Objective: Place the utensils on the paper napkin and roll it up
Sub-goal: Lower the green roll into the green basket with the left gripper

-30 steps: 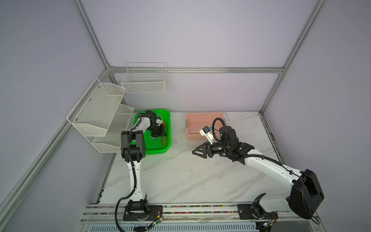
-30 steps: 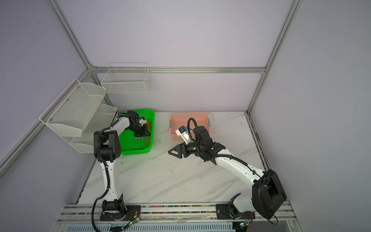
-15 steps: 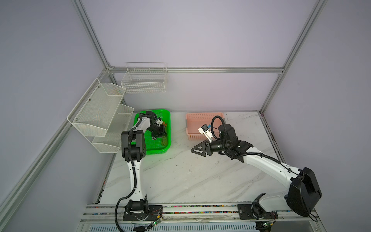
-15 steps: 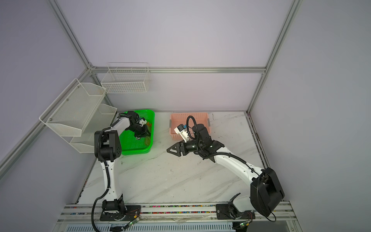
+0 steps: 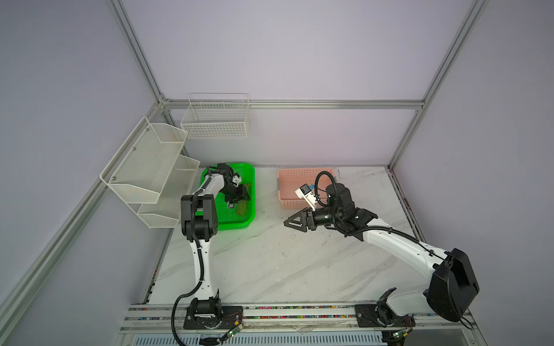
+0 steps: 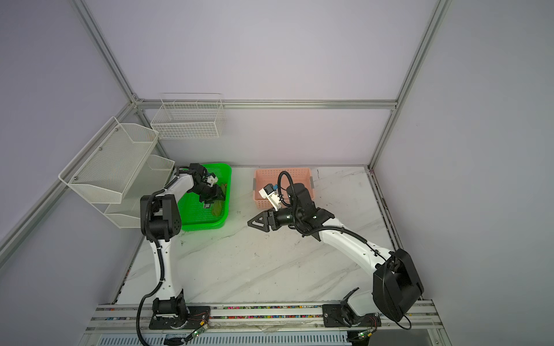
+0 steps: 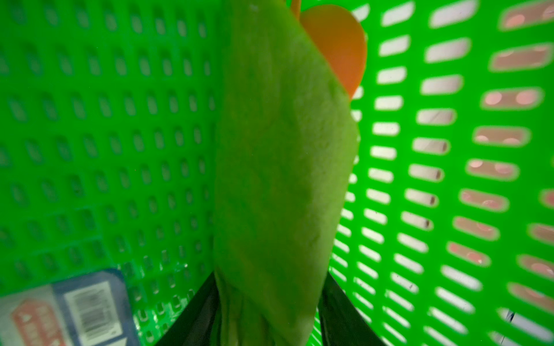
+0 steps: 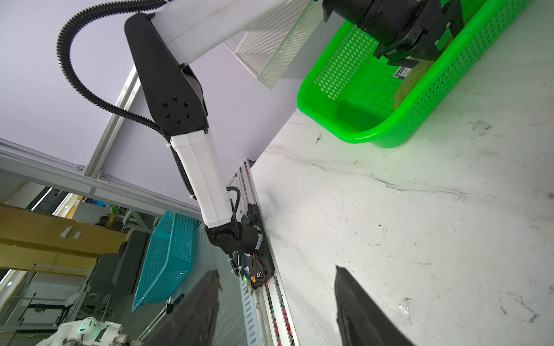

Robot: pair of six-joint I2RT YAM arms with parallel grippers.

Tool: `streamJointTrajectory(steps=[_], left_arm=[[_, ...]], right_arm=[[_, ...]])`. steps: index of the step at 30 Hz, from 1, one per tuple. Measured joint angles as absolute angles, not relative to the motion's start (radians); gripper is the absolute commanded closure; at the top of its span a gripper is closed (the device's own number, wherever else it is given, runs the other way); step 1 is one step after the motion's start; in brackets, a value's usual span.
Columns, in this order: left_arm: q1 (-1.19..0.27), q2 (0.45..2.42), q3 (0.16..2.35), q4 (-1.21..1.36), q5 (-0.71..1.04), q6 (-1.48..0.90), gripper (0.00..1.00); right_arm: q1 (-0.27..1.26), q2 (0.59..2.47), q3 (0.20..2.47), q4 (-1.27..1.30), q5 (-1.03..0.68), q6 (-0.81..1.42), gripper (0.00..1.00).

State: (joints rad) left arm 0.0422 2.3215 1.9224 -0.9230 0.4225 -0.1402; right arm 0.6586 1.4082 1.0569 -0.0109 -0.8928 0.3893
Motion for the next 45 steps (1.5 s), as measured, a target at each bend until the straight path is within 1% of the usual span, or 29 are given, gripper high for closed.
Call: streamJointTrajectory(steps=[4,7,8,9,10,12,17,26,45], left_arm=[[0.045,2.315,1.922,-0.920,0.396,-0.147,0.46],[0.054,2.308,1.922,-0.908,0.354,-0.157,0.42],[0.059,2.307,1.922,-0.903,0.341,-0.164,0.30],[0.065,2.305,1.922,-0.898,0.332,-0.171,0.21],[0.069,2.302,1.920,-0.892,0.327,-0.174,0.15],[0.075,2.292,1.919,-0.885,0.311,-0.183,0.13],[0.080,2.278,1.900,-0.860,0.277,-0.199,0.14],[0.091,2.255,1.867,-0.832,0.239,-0.226,0.21],[0.107,2.229,1.866,-0.802,0.196,-0.251,0.26]], right_arm=[[0.659,1.408,1.057,-0.010,-0.898,0.392,0.38],[0.659,1.409,1.057,-0.010,-0.899,0.397,0.38],[0.659,1.408,1.057,-0.010,-0.899,0.398,0.38],[0.659,1.408,1.057,-0.010,-0.899,0.400,0.38],[0.659,1.408,1.057,-0.009,-0.899,0.402,0.38],[0.659,1.408,1.057,-0.006,-0.899,0.407,0.38],[0.659,1.408,1.063,0.002,-0.899,0.418,0.39],[0.659,1.408,1.073,0.021,-0.900,0.435,0.40],[0.659,1.408,1.073,0.041,-0.904,0.457,0.41]])
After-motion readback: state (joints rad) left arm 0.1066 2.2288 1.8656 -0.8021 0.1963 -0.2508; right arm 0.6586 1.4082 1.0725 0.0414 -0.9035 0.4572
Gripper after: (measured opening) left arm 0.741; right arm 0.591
